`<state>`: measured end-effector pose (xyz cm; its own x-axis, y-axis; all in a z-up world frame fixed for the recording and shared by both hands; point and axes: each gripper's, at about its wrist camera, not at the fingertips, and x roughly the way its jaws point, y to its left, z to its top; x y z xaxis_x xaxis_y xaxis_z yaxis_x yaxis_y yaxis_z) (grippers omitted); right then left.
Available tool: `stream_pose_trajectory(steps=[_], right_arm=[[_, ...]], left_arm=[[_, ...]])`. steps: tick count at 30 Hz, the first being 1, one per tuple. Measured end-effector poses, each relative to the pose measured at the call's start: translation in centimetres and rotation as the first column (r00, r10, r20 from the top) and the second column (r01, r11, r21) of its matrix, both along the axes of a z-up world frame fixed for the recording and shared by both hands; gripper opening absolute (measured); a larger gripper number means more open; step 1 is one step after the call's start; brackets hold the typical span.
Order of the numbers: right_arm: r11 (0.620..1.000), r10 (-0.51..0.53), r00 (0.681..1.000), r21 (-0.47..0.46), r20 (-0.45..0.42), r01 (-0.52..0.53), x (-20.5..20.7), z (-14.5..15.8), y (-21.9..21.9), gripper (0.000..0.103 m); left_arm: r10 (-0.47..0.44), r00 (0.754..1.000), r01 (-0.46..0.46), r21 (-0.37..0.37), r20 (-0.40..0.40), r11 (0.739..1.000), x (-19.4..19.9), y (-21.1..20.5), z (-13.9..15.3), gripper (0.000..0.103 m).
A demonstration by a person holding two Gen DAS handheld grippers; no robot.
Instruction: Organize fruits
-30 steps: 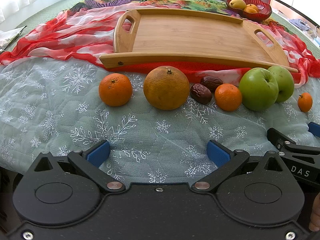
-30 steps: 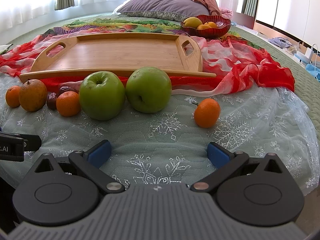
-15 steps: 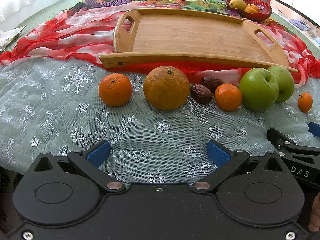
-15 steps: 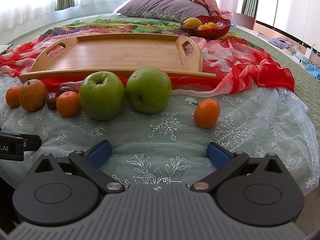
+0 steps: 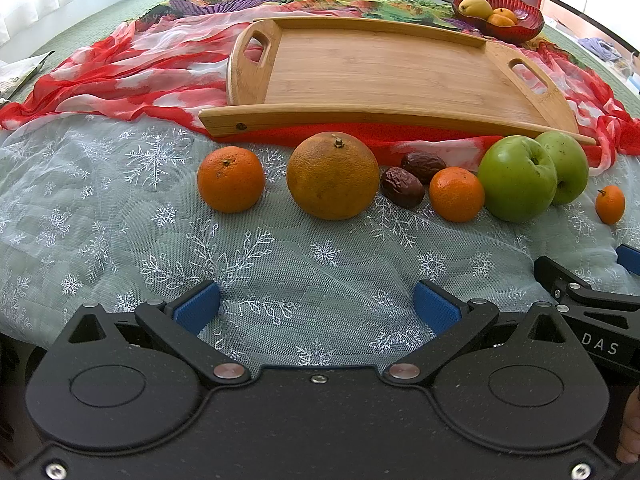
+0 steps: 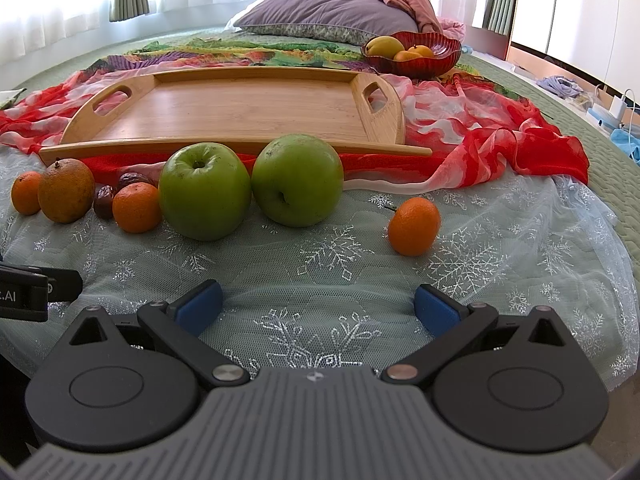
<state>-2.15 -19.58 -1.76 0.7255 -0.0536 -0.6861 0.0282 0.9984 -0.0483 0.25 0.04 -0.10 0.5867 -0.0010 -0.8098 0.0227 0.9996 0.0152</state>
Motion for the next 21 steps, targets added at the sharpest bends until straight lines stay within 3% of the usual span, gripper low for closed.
stream_pose_trajectory(steps=[21], right_arm=[[1.000,0.004,1.000,-0.018,0.005,-0.003,0.01,0.18,0.00,0.103]], left_arm=[[0.004,1.000,-0.005,0.020,0.029,1.000,-0.46,-0.39,-0.13,0.103]])
